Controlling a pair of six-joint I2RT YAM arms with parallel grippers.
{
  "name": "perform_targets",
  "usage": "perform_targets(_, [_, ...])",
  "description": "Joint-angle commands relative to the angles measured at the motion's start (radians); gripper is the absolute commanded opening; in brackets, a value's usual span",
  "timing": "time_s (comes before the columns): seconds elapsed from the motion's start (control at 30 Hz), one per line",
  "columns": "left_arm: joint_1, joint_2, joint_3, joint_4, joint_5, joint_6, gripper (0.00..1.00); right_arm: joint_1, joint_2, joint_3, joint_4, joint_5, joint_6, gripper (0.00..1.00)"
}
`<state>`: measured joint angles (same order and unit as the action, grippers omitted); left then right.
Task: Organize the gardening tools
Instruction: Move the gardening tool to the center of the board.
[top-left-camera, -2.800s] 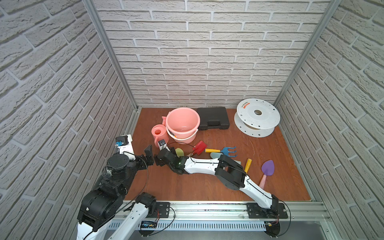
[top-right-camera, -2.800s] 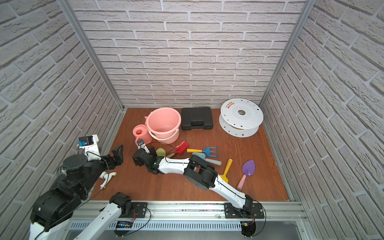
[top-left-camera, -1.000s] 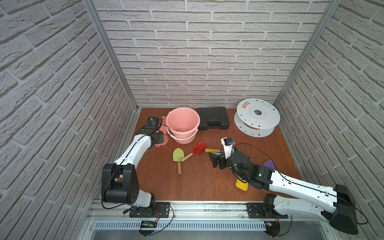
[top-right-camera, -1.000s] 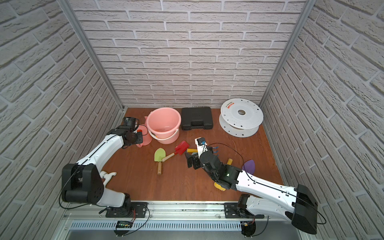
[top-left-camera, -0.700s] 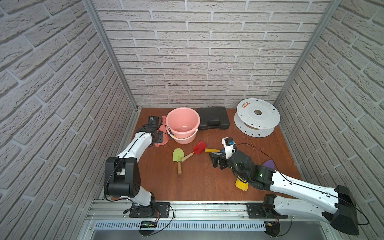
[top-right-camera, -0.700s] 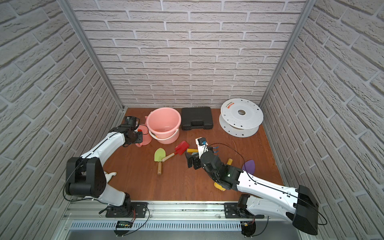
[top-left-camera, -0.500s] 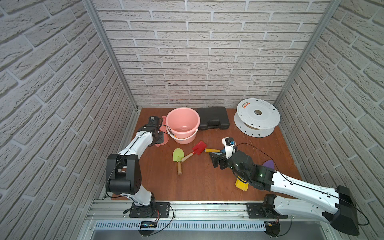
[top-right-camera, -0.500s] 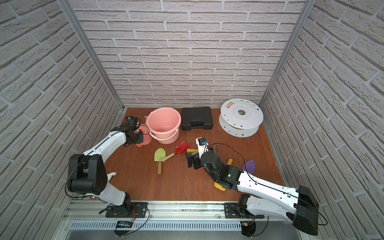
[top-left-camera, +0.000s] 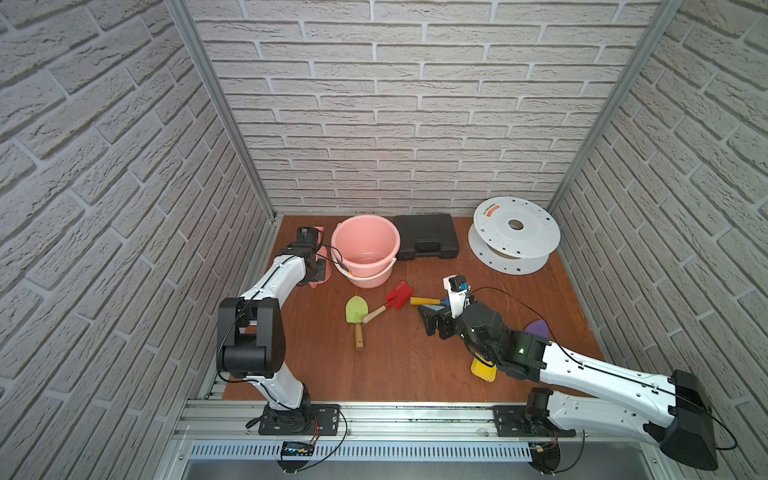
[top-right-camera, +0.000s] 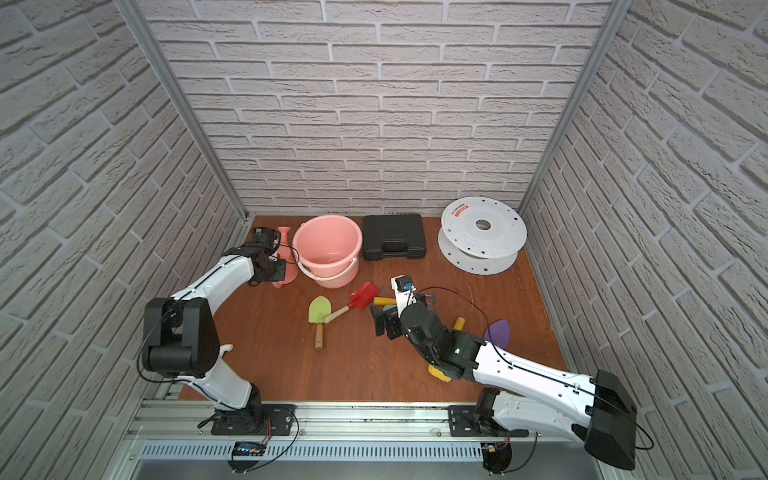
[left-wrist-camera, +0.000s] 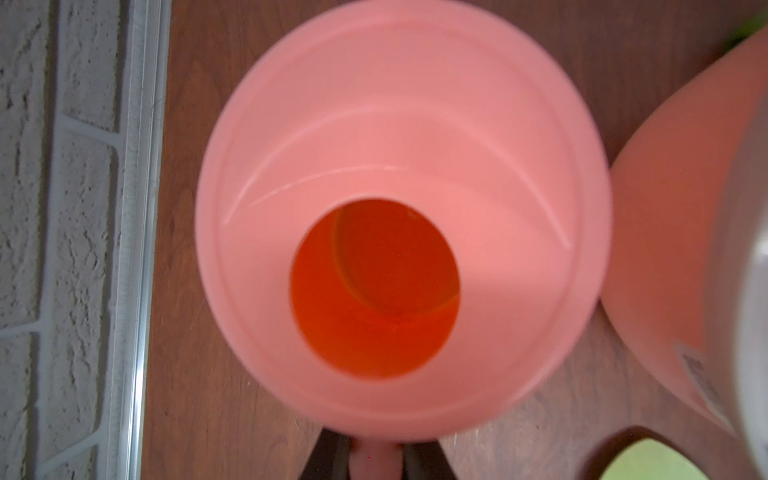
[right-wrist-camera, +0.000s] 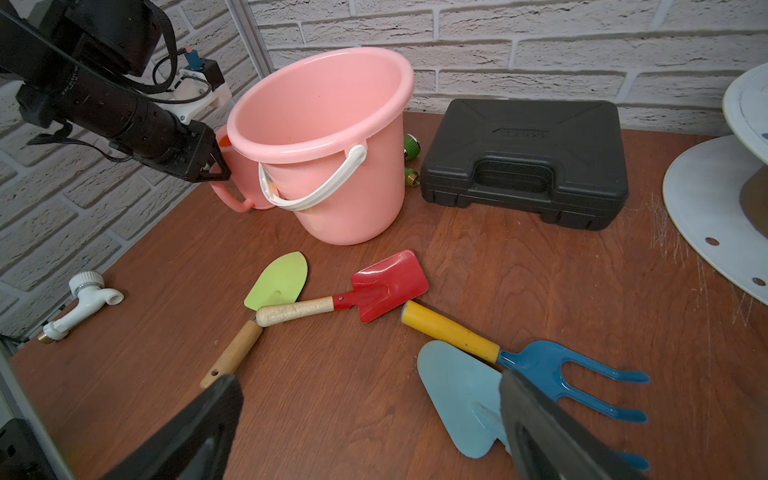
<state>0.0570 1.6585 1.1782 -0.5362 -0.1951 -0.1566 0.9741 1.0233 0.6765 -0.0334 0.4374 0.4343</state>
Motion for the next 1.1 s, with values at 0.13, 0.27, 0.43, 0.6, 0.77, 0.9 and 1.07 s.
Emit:
perform_targets(0.13, [0.009,0.038,0.028,0.021,-0.026,0.048,0.17,-0.004,0.015,-0.009,0.047,-0.001,0.003,1.0])
perform_targets(0.27, [0.009,0.013,0.019,0.021,-0.025,0.041,0.27,-0.004,0.02,-0.009,0.048,-0.004,0.008,1.0])
perform_targets(0.43, [0.009,-0.055,-0.003,0.015,-0.031,0.0,0.51,-0.003,0.024,-0.007,0.047,-0.011,0.01,1.0])
perform_targets(0.6, [0.007,-0.155,-0.009,-0.024,0.023,-0.119,0.89,-0.004,0.038,0.002,0.03,0.012,0.02,1.0])
perform_targets(0.77, [-0.019,-0.315,-0.046,-0.056,0.069,-0.252,0.98,-0.01,0.081,0.047,-0.082,0.138,0.092,1.0])
perform_targets(0.9, [-0.1,-0.431,-0.089,-0.083,0.005,-0.333,0.98,-0.037,0.103,0.054,-0.11,0.139,0.107,1.0])
perform_targets(1.07, [-0.256,-0.574,-0.172,-0.065,-0.092,-0.427,0.98,-0.088,0.1,0.032,-0.09,0.054,0.093,0.97])
